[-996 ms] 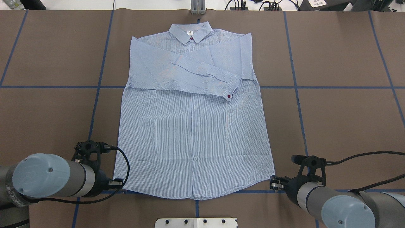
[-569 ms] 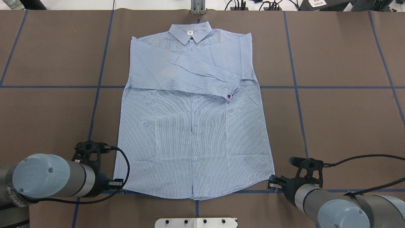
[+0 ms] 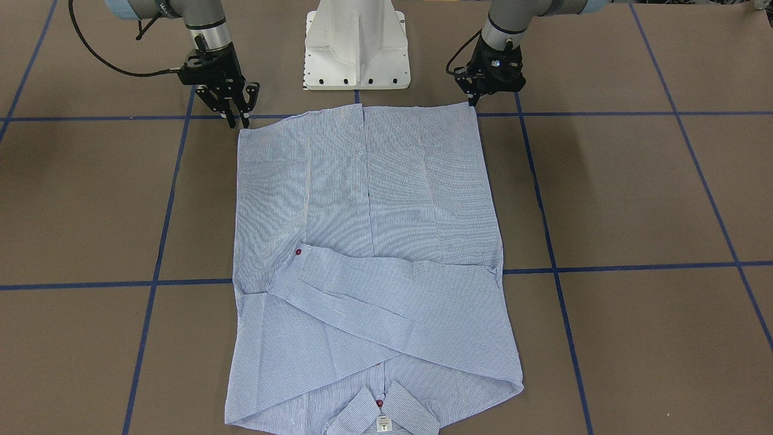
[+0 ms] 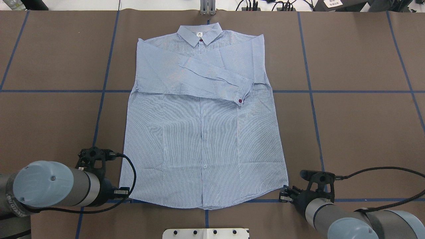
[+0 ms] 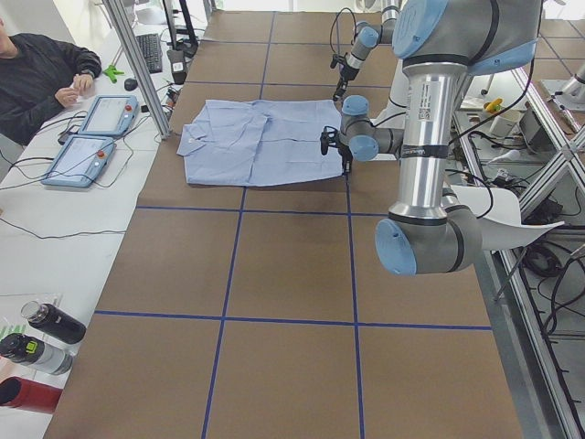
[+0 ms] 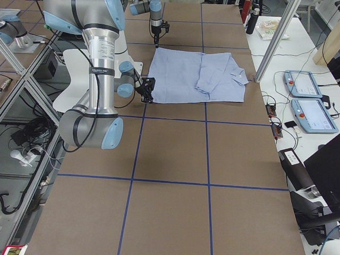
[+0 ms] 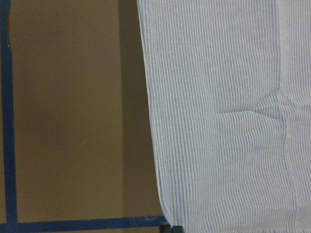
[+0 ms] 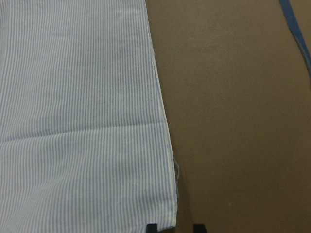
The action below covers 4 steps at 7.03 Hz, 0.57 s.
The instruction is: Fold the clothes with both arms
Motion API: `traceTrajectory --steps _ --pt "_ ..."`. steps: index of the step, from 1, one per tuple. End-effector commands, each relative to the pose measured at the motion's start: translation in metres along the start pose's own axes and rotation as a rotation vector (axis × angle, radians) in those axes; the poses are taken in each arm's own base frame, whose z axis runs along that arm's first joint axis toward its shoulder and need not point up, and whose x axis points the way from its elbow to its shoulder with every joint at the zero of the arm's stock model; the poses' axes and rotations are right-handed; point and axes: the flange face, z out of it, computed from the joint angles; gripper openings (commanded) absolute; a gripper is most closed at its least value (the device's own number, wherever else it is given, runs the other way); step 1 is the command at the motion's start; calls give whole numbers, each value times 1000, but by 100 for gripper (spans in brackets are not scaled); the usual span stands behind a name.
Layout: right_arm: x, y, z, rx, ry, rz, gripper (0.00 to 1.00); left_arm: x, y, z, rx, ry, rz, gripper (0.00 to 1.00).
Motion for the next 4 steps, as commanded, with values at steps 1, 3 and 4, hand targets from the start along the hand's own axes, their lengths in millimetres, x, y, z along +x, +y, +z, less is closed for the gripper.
traceTrajectory --steps 1,3,4 --pt "0 2 1 12 1 -7 33 0 0 0 0 1 0 0" --pt "-2 4 2 15 -2 -9 33 1 1 0 -1 1 1 0" --pt "1 4 6 29 7 -12 33 0 0 0 0 1 0 0"
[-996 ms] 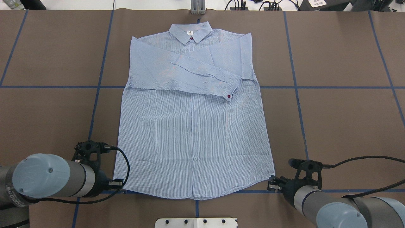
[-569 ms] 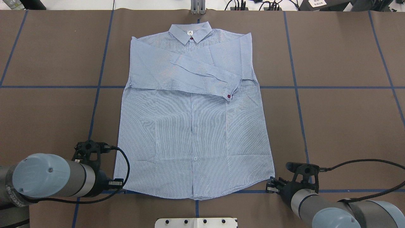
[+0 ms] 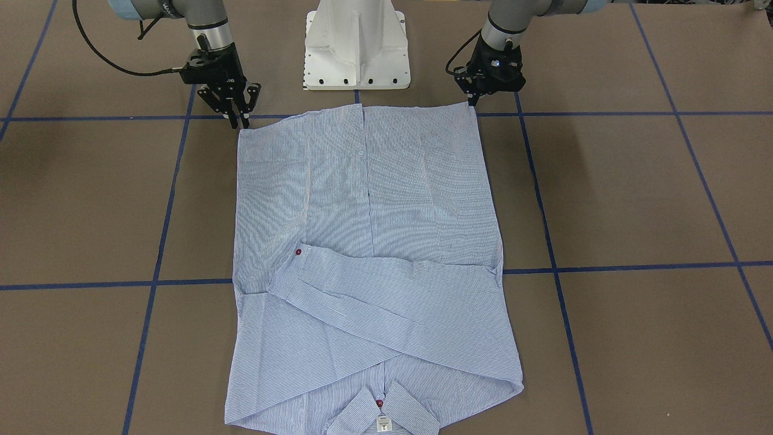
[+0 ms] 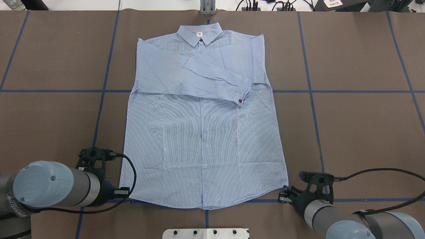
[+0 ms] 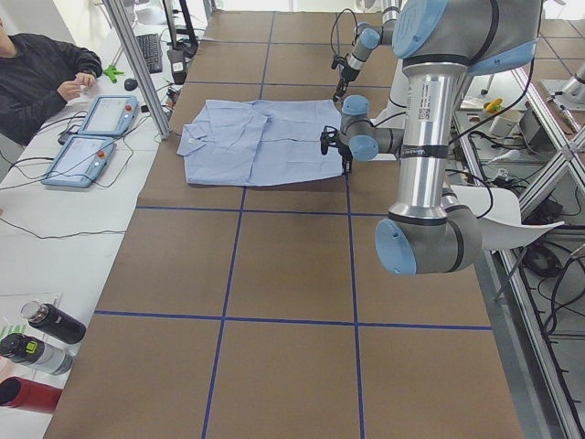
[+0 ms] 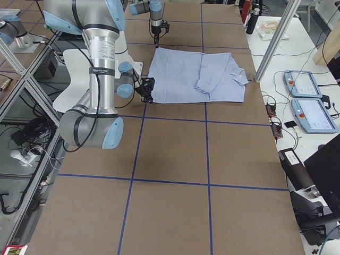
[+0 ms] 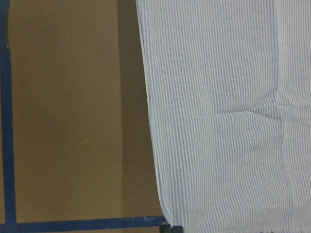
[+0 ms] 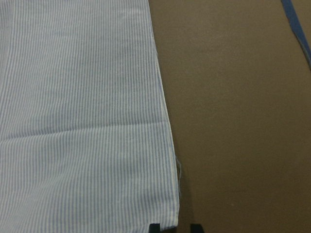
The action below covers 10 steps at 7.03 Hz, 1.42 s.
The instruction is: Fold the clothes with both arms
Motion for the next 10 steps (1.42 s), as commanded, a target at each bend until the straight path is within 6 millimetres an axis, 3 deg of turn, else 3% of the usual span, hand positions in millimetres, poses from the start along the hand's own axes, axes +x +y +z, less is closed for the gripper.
traceTrajectory --steps 1,5,7,8,10 --pt "2 2 7 11 10 -6 34 0 0 0 -1 0 2 0" --pt "-10 2 5 15 -9 -1 28 0 0 0 -1 0 3 0" --pt "-11 1 6 24 -10 1 6 0 0 0 -1 0 3 0" --pt "-10 0 6 29 -9 -1 0 1 0 0 -1 2 3 0" --pt "-14 -6 -2 31 -19 2 0 8 0 -5 0 20 5 0"
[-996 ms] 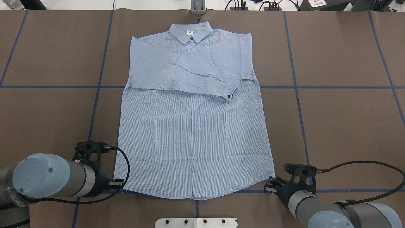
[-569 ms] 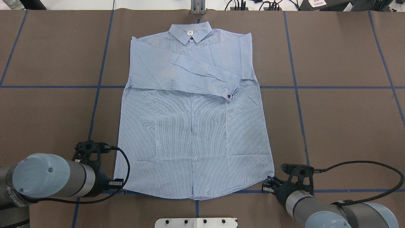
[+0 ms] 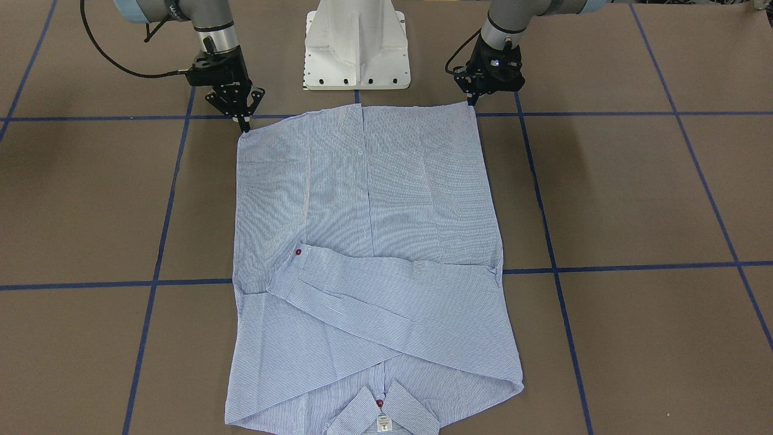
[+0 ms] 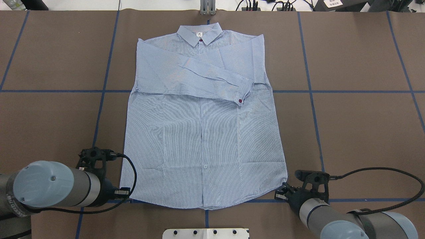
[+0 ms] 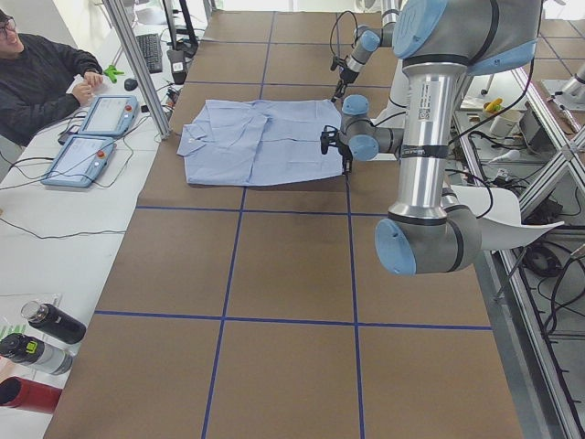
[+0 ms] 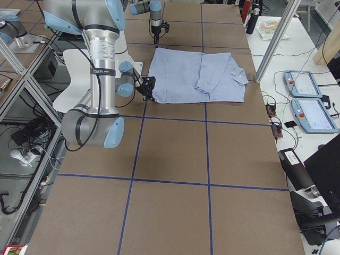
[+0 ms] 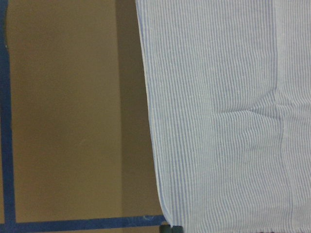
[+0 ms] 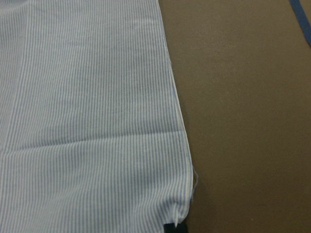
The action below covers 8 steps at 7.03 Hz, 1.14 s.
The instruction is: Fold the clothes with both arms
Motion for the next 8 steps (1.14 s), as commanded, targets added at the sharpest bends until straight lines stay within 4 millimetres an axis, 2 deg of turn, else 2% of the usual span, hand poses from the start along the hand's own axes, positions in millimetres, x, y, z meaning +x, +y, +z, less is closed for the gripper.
traceTrajectory --steps 1,2,3,4,5,6,7,8 --pt "-8 -16 -30 -5 -27 14 0 8 0 -10 4 25 2 0" --pt "-19 -31 -75 -67 -27 17 0 16 5 -43 11 83 15 0" --pt "-23 -48 -135 -163 -28 24 0 20 14 -71 -14 98 17 0" --pt "-25 -65 -188 -234 -38 30 0 25 32 -116 -84 131 30 0" --pt "-22 -80 -234 -299 -56 39 0 26 45 -151 -120 154 42 0" --pt "-21 -98 -250 -325 -59 71 0 29 52 -168 -150 190 49 0" --pt "-20 -107 -238 -305 -13 80 0 32 49 -164 -155 161 44 0" --pt "-36 -125 -220 -250 -14 112 0 41 30 -153 -125 141 22 0"
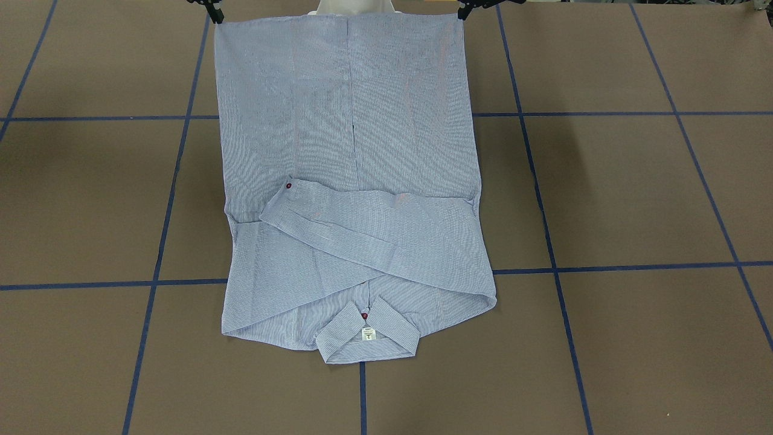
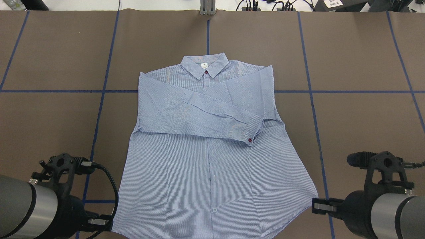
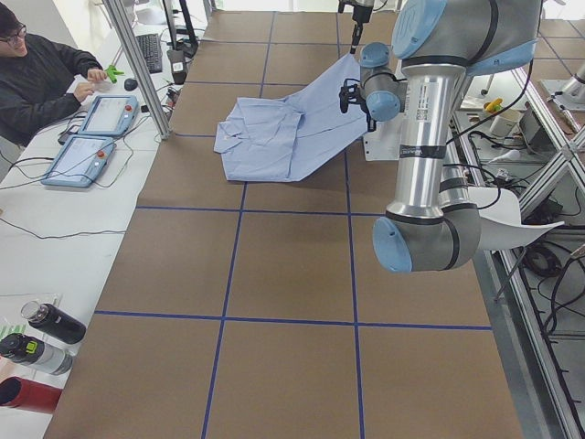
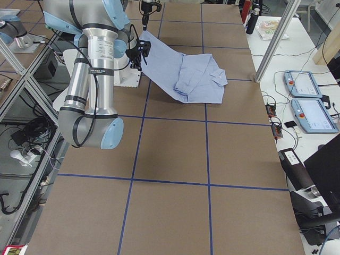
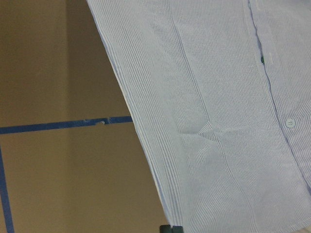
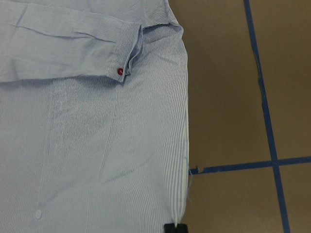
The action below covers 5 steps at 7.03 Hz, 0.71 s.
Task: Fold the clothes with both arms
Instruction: 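Lift the hem with both grippers and fold it toward the collar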
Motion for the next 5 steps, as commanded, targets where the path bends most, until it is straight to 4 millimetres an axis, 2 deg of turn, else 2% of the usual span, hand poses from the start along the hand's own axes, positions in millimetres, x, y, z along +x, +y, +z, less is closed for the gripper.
traceTrajectory --steps 1,2,3,4,5 --pt "-35 -46 38 96 28 42 0 8 -63 6 104 -34 -76 0" --pt "-65 -80 58 161 29 74 0 -1 -119 -3 201 -64 -104 0" --pt "-69 -115 53 218 30 80 0 -19 -165 -30 292 -90 -93 0" --pt "-67 -146 35 281 21 80 0 -33 -196 -43 348 -119 -114 0" --pt "-72 -173 48 303 50 105 0 -16 -232 -45 436 -148 -125 0"
